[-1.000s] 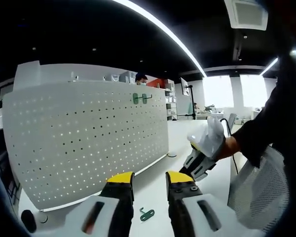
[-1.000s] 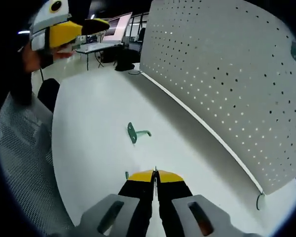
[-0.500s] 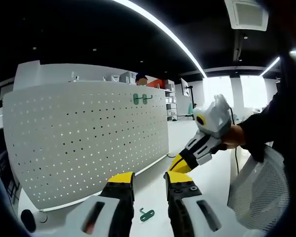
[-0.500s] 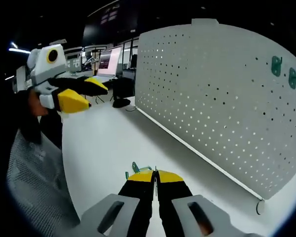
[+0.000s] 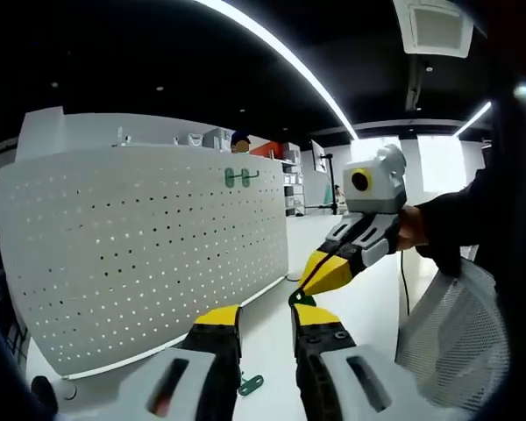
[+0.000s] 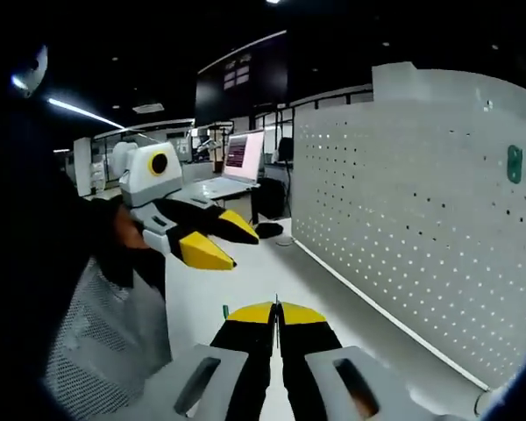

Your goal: Insert the hook assembly into the mounting plate slot until the hook locks in place.

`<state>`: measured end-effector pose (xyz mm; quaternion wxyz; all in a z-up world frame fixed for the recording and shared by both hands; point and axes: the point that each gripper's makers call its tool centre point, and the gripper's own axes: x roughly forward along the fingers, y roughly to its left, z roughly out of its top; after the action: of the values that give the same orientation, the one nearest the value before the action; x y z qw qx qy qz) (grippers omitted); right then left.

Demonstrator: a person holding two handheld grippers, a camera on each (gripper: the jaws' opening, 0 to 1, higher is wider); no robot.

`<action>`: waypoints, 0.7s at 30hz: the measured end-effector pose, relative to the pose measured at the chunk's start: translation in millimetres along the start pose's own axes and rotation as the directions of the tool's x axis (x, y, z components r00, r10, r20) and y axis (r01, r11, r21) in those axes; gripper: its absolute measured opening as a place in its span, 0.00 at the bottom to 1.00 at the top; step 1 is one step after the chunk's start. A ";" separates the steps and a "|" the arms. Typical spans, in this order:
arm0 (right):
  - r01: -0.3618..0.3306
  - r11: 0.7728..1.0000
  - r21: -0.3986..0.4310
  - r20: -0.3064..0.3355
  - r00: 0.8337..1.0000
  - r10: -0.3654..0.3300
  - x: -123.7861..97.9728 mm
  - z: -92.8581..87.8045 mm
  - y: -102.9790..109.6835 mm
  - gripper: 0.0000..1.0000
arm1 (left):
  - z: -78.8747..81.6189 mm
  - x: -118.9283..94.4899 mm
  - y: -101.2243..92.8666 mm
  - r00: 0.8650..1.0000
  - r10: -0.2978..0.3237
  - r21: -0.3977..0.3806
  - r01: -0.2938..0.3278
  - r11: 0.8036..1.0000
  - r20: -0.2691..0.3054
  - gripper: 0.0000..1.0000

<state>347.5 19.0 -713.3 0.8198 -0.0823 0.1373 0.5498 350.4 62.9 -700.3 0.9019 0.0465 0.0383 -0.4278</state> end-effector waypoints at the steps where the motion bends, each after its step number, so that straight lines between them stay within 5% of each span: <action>1: -0.022 1.000 0.010 0.013 1.000 0.021 -0.9 2.4 3.2 0.00 | 0.9 0.2 -2.4 1.000 -0.014 -0.002 0.014 1.000 0.005 0.21; 10: -0.204 0.979 0.026 0.065 0.977 0.202 -9.4 18.2 31.7 0.00 | 10.1 1.3 -27.2 0.988 -0.147 -0.020 0.148 0.989 0.055 0.18; 21: -0.276 0.960 0.043 0.095 0.958 0.271 -15.0 24.2 42.8 0.00 | 12.6 1.0 -49.6 0.962 -0.264 -0.060 0.268 0.962 0.073 0.09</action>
<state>305.8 29.1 -684.9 0.7431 -0.0154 0.1262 0.6570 312.9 29.4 -690.5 0.8381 -0.0044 0.0299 -0.5447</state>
